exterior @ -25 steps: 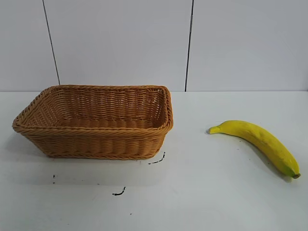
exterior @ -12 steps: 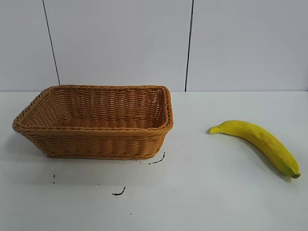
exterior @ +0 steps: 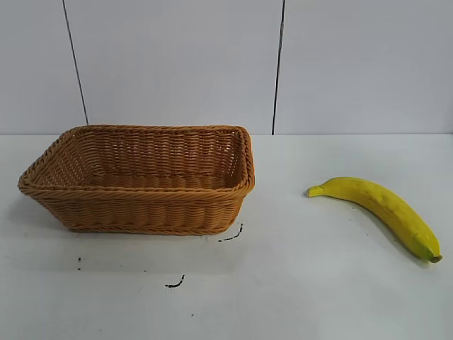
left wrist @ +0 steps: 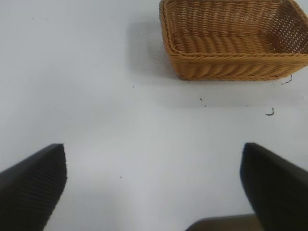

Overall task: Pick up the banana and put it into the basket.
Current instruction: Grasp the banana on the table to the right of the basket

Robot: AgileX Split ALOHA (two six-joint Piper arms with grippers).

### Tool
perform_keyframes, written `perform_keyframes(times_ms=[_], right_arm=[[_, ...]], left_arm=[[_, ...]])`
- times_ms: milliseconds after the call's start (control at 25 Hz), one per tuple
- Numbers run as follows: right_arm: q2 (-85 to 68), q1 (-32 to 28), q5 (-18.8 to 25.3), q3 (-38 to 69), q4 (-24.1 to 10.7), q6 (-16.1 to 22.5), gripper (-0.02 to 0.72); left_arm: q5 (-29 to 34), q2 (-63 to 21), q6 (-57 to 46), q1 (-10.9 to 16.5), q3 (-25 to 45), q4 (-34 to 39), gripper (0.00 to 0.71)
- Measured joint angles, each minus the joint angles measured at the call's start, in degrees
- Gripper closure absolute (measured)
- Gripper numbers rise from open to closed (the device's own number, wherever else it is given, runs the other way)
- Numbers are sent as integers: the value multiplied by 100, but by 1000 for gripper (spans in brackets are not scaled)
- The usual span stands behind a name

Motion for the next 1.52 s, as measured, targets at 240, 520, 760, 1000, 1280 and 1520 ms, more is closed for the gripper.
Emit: perform_keyframes(times_ms=[240, 520, 760, 1000, 1280, 1520], right_arm=[[1261, 0, -56, -607, 0, -964, 27], [2088, 47, -574, -761, 19, -1508, 27], [2620, 398, -1264, -761, 17, -1678, 27], [3190, 353, -1499, -761, -73, -1420, 27], [3931, 298, -1733, -766, -107, -1276, 27], [4526, 298, -2131, -766, -114, -918, 41]], left_arm=[[0, 0, 0, 0, 0, 0, 15], [0, 0, 0, 0, 0, 0, 15], [0, 0, 0, 0, 0, 0, 15], [0, 0, 0, 0, 0, 0, 15], [0, 0, 0, 0, 0, 0, 15], [0, 0, 0, 0, 0, 0, 15]])
